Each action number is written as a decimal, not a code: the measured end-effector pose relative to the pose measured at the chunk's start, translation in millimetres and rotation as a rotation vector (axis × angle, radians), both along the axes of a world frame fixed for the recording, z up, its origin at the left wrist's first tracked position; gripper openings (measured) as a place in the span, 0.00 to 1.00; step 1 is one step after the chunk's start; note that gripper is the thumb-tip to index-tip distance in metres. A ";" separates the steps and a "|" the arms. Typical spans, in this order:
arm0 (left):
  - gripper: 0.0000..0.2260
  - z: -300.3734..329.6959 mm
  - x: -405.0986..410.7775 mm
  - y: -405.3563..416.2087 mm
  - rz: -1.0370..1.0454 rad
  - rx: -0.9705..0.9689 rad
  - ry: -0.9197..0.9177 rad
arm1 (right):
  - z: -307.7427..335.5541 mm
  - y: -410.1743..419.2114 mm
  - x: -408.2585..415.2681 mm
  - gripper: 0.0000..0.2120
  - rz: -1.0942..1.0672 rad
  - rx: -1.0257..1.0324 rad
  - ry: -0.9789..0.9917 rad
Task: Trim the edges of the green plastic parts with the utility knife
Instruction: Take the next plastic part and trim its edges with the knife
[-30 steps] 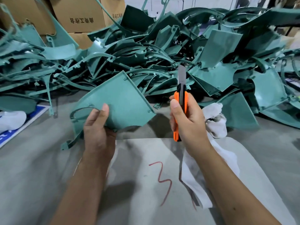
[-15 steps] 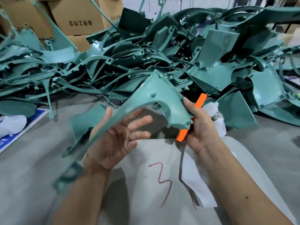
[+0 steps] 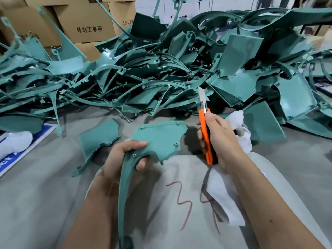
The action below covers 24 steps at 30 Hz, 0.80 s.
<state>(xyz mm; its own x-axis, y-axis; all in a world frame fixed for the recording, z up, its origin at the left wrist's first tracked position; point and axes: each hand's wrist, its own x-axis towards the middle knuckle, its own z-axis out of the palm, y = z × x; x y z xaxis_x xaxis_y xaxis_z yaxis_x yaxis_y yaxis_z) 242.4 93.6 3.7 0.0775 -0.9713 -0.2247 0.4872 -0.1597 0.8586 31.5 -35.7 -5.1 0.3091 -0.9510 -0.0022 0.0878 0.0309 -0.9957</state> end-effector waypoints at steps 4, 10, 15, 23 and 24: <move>0.08 -1.3 11.0 5.2 -0.058 -0.121 0.120 | 0.6 2.5 -0.7 0.18 -0.017 -0.474 0.222; 0.14 -3.0 15.9 7.5 -0.079 -0.215 0.275 | -3.9 2.4 1.2 0.14 -0.113 -0.803 0.490; 0.15 -4.0 18.2 7.9 -0.088 -0.214 0.305 | -5.9 0.9 0.7 0.13 -0.121 -0.825 0.501; 0.10 -4.5 22.6 5.8 -0.164 -0.277 0.472 | -8.1 -2.4 0.0 0.15 -0.105 -0.904 0.521; 0.10 -3.8 22.6 6.3 -0.144 -0.274 0.473 | -7.4 -2.7 -0.3 0.15 -0.094 -0.909 0.509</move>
